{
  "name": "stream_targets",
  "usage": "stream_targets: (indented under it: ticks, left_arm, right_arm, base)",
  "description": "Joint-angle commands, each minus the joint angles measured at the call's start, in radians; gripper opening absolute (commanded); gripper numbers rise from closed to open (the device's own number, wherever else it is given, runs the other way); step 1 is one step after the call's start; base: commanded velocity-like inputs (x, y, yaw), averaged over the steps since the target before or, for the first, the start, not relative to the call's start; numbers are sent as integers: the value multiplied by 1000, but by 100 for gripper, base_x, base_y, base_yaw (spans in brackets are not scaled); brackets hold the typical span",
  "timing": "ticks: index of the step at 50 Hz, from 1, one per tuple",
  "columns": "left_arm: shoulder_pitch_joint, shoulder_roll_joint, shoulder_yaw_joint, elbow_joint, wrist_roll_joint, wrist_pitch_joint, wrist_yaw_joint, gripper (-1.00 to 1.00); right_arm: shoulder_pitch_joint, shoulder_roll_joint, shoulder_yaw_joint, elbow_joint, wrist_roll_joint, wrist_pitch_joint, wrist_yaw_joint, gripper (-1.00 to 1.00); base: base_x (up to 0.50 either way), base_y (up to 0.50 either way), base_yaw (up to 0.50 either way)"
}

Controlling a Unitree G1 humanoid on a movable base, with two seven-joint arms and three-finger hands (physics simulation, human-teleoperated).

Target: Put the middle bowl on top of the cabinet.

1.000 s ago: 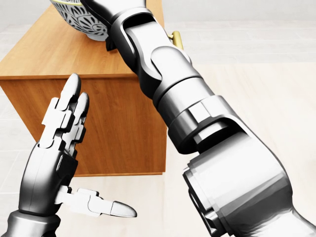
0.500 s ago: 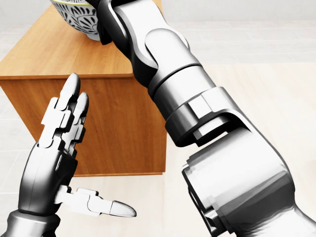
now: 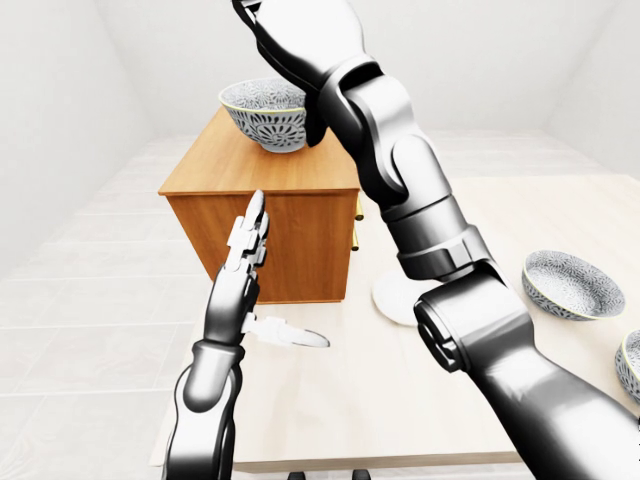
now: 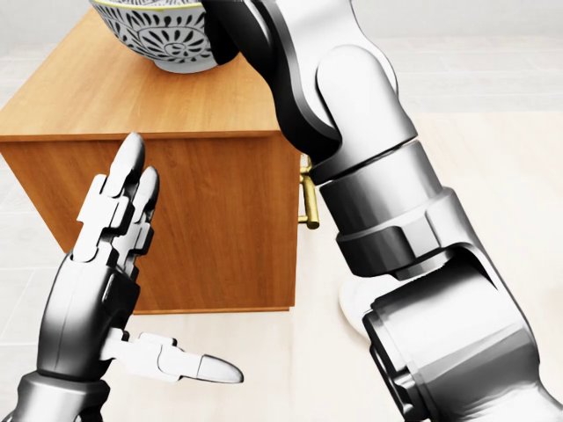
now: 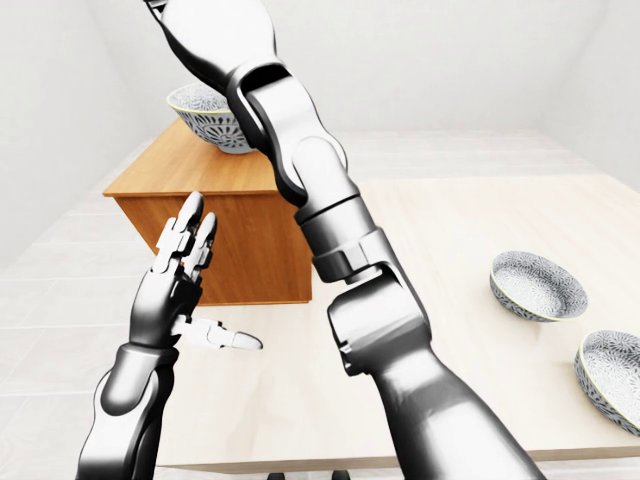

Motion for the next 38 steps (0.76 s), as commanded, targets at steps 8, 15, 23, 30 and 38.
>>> stream_targets:
  ticks: [8, 15, 23, 30, 38]
  left_arm:
    - [-6, 0, -5, 12, 5, 0, 2, 100]
    - [-6, 0, -6, 14, 7, 0, 3, 100]
    - [-6, 1, -6, 20, 9, 0, 3, 100]
    - [-6, 0, -5, 12, 13, 0, 5, 100]
    - [-5, 1, -4, 27, 14, 0, 3, 100]
  right_arm:
    - [239, -37, -33, -464, -74, 0, 273, 100]
    - [279, -67, -53, -591, -82, 0, 370, 100]
    - [339, -92, -76, -743, -83, 0, 473, 100]
    - [393, -110, -101, -852, -67, 14, 511, 100]
    - [430, -150, -115, -964, -58, 25, 547, 100]
  base:
    - [0, 0, 0]
    - [0, 0, 0]
    - [0, 0, 0]
    - [0, 0, 0]
    - [0, 0, 0]
